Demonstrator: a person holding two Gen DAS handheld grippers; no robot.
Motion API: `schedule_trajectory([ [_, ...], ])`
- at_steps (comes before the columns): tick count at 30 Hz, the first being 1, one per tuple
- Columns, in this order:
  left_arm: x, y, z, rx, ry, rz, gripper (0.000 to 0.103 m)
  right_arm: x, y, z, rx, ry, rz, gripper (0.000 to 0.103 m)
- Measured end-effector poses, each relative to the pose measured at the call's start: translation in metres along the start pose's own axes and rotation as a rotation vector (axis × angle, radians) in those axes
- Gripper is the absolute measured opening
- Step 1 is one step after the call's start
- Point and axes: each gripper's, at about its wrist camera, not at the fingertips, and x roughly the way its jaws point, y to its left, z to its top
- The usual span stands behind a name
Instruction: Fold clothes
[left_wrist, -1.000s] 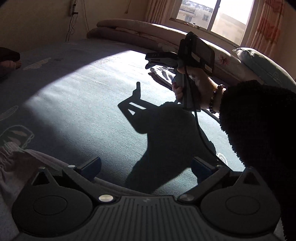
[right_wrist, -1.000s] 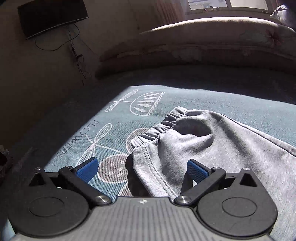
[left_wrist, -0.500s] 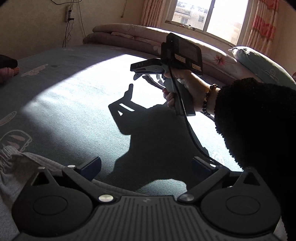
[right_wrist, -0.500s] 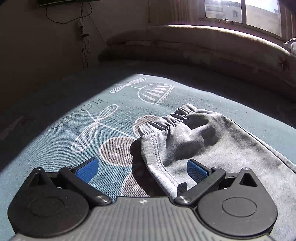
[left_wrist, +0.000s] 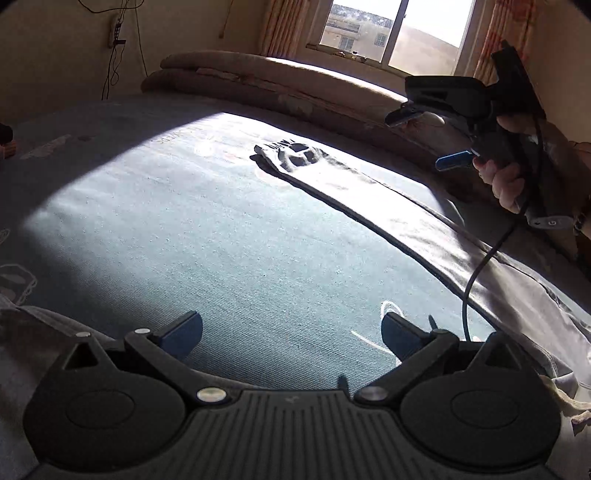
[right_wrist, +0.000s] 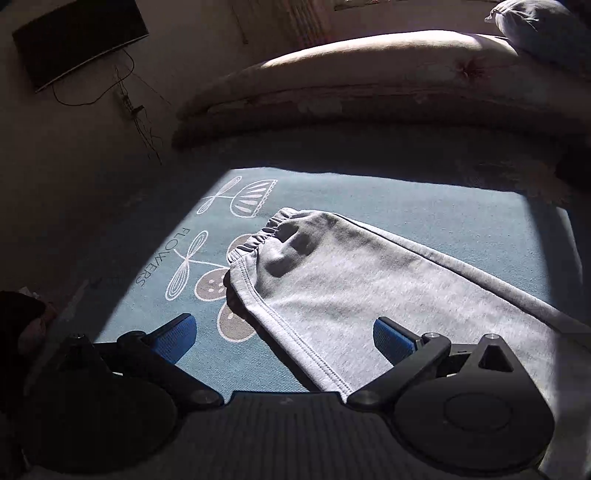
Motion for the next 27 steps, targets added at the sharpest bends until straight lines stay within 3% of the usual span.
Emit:
schedule_trajectory([
  [5, 0.001, -0.008, -0.003, 0.007, 0.011, -0.025, 0.102, -0.118, -0.089, -0.011, 0.034, -0.092, -0.222, 0.103],
  [9, 0.007, -0.020, -0.006, 0.017, 0.028, -0.031, 0.102, -0.171, -0.178, -0.040, 0.220, -0.106, -0.320, 0.103],
  [14, 0.016, -0.038, -0.009, 0.054, 0.037, -0.026, 0.102, -0.163, -0.266, -0.086, 0.434, -0.097, -0.285, 0.103],
  [17, 0.022, -0.049, -0.012, 0.086, 0.048, -0.029, 0.102, -0.138, -0.295, -0.104, 0.505, -0.071, -0.261, 0.103],
  [20, 0.031, -0.059, -0.015, 0.125, 0.068, -0.032, 0.102, -0.112, -0.313, -0.112, 0.516, -0.028, -0.270, 0.103],
  [27, 0.036, -0.066, -0.019, 0.144, 0.086, -0.032, 0.102, -0.091, -0.320, -0.093, 0.442, -0.076, -0.375, 0.103],
])
